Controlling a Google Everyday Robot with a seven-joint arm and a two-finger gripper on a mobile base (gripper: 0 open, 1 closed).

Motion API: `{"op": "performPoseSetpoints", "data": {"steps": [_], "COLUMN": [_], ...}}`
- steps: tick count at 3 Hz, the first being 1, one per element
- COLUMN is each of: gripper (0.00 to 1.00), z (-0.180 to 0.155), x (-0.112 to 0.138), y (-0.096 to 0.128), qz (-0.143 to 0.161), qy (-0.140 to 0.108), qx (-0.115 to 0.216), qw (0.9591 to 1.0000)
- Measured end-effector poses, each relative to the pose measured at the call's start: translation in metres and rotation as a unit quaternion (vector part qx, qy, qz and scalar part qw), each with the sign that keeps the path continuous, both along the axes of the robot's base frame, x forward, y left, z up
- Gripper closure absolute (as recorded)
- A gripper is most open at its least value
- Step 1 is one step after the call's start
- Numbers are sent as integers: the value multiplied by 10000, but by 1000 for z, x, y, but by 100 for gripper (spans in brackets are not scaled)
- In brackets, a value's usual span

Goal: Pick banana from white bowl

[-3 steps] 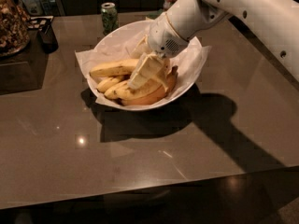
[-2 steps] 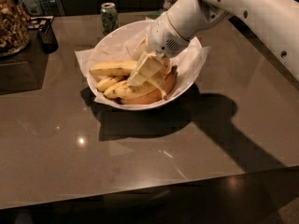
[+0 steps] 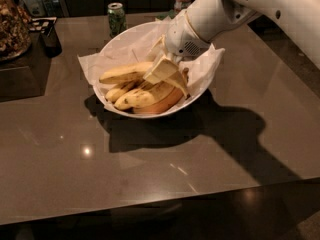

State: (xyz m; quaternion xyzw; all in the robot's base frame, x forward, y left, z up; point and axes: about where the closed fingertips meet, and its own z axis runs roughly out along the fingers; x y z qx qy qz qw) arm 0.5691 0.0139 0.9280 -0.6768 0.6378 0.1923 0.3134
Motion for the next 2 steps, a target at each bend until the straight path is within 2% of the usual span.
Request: {"op": "performPoseSetpoints", "data": {"steps": [1,2], "gripper": [100,100], "z": [18,45], "x": [-13,-38], "y": [-5,-15], "qz": [52,265], "qy": [-244,-469], "qx": [88,309], "qw": [9997,9981]}}
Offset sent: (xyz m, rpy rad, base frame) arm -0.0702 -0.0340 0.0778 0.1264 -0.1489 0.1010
